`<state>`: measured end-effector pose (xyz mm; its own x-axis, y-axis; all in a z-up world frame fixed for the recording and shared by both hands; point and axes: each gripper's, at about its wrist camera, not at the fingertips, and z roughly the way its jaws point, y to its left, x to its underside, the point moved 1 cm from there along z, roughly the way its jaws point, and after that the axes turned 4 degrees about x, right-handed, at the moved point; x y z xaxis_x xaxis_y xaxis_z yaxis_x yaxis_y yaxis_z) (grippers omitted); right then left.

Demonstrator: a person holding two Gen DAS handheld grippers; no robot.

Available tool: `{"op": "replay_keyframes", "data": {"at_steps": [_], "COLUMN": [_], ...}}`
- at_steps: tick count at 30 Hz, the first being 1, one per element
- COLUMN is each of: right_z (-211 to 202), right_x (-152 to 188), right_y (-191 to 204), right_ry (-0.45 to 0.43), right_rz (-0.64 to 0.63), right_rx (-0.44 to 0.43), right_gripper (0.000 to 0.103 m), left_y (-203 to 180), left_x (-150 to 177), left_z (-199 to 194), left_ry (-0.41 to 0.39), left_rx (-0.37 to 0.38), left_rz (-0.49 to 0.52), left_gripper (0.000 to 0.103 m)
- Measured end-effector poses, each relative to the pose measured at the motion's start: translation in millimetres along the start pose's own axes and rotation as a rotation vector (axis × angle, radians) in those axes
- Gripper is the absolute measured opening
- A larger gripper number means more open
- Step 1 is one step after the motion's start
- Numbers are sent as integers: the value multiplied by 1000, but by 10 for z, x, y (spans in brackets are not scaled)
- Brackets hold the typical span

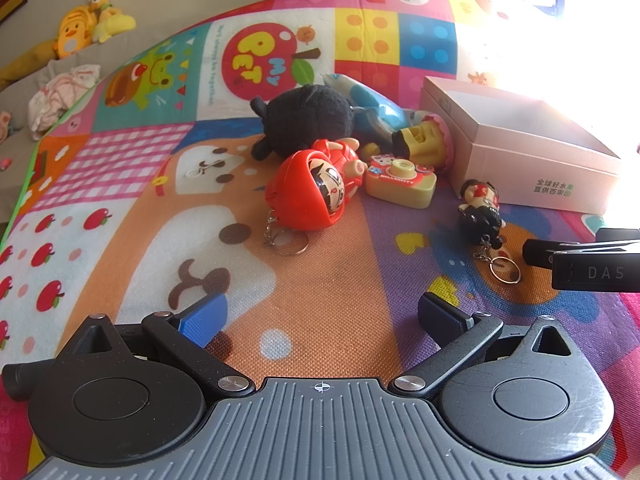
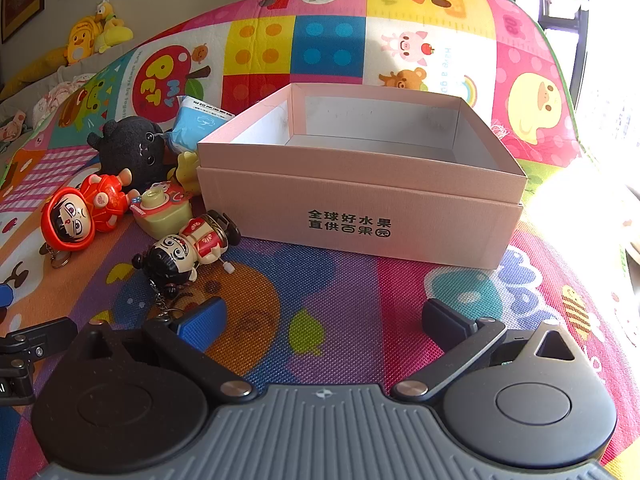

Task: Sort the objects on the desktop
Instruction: 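Reach the left gripper to the black cylinder and grasp it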

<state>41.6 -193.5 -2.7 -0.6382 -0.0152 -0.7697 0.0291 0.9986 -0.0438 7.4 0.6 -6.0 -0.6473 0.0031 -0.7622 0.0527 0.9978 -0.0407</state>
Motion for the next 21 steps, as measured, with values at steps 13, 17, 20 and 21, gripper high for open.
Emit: {"op": "replay_keyframes", "data": {"at_steps": [13, 17, 20, 21], "right_z": [-1, -5, -17, -45], "right_x": [0, 12, 26, 27], "right_y": [0, 3, -4, 10], "right_ry": [0, 1, 5, 11], "right_rz": [0, -1, 12, 14], "right_rx": [0, 3, 7, 4], "right_gripper": [103, 103, 103, 103], "left_y": [4, 2, 7, 21], "left_x": [0, 7, -12, -19], "left_z": [-2, -3, 36, 30], "left_ry": [1, 6, 20, 26], "left_rx": [2, 9, 13, 14], "left_rz": [-1, -1, 0, -3], "left_gripper": [103, 103, 103, 103]}}
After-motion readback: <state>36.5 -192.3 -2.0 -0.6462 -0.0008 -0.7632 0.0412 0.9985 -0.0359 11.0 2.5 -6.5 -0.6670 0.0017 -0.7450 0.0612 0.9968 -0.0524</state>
